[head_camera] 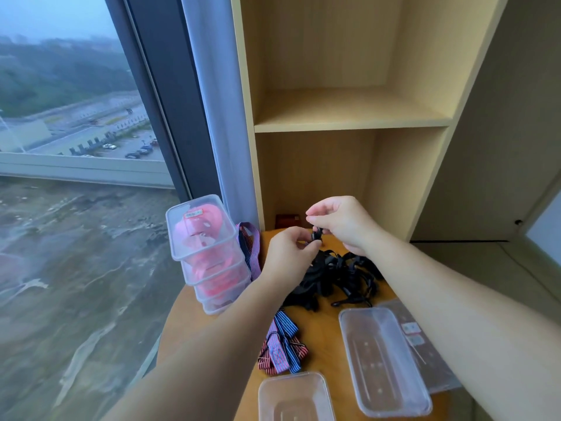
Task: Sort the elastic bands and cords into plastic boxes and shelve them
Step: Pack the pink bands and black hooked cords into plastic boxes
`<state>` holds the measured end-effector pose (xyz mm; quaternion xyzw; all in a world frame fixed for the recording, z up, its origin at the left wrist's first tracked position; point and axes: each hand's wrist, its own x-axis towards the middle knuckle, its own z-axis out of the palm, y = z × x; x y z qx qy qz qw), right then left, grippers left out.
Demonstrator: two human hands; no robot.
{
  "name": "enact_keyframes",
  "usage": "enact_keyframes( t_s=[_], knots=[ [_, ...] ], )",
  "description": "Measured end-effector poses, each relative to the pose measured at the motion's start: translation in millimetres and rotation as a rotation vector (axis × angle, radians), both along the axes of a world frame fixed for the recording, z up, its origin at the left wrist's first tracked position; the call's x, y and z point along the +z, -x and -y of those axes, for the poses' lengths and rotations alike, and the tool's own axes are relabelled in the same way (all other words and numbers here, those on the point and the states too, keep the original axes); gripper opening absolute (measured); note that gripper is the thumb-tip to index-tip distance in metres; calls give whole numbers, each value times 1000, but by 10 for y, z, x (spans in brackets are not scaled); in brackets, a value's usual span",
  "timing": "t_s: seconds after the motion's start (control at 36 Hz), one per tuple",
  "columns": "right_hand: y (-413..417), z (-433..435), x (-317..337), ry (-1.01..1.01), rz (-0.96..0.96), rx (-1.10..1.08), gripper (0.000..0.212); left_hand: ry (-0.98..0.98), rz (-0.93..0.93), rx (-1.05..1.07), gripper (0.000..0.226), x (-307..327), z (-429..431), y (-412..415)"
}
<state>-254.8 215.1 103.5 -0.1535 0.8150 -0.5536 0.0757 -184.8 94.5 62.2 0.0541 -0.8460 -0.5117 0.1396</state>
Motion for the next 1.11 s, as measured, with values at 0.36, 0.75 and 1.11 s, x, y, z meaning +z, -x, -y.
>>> enact_keyframes(
  t_s=[0.36,0.75,1.11],
  knots=[
    [78,-1,79,-169,-204,39,13,102,-3,-30,12,70,98,30],
    [89,-99,110,-104,24,172,45,83,-181,-28,18,718,220,283],
    [96,41,200,-38,-172,87,33,151,-311,36,25,1608,418,326]
  ],
)
